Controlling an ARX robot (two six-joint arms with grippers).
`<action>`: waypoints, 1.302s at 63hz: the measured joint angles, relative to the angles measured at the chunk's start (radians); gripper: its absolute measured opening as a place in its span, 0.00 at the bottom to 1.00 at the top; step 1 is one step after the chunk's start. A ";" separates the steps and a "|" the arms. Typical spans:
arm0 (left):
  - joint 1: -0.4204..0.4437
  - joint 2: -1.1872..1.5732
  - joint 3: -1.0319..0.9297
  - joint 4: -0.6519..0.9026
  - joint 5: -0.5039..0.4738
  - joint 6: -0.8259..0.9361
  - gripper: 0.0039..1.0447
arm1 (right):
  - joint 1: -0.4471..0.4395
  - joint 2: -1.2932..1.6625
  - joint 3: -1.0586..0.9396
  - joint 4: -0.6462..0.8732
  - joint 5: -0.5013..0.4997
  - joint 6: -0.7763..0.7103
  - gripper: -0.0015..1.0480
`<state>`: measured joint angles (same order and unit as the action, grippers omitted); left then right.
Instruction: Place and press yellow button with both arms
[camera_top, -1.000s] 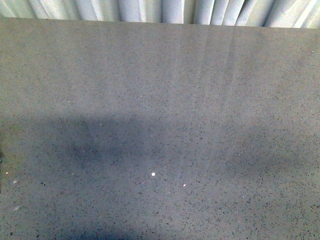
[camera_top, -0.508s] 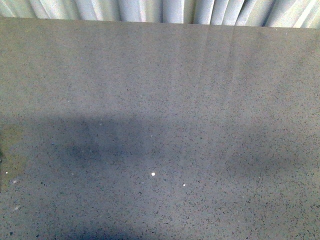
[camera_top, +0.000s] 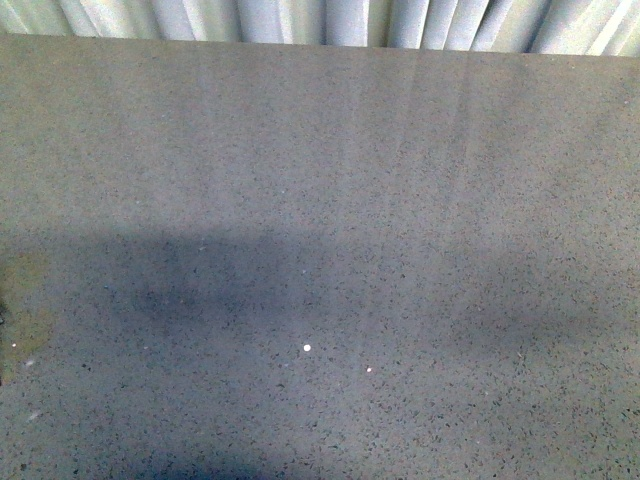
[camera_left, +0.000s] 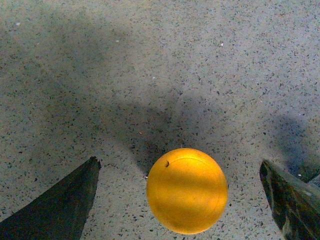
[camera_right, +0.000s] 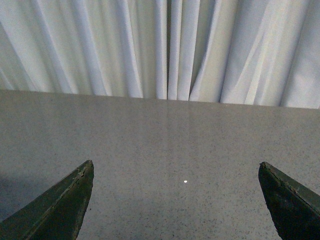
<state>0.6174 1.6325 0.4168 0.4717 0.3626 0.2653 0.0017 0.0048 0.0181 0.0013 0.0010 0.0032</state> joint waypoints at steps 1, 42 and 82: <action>0.000 0.000 0.000 0.000 0.000 0.000 0.91 | 0.000 0.000 0.000 0.000 0.000 0.000 0.91; -0.015 0.000 0.000 0.000 -0.016 0.004 0.63 | 0.000 0.000 0.000 0.000 0.000 0.000 0.91; -0.028 -0.008 -0.018 0.012 -0.020 0.011 0.33 | 0.000 0.000 0.000 0.000 0.000 0.000 0.91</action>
<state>0.5896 1.6245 0.3985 0.4839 0.3428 0.2768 0.0017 0.0048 0.0181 0.0013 0.0010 0.0032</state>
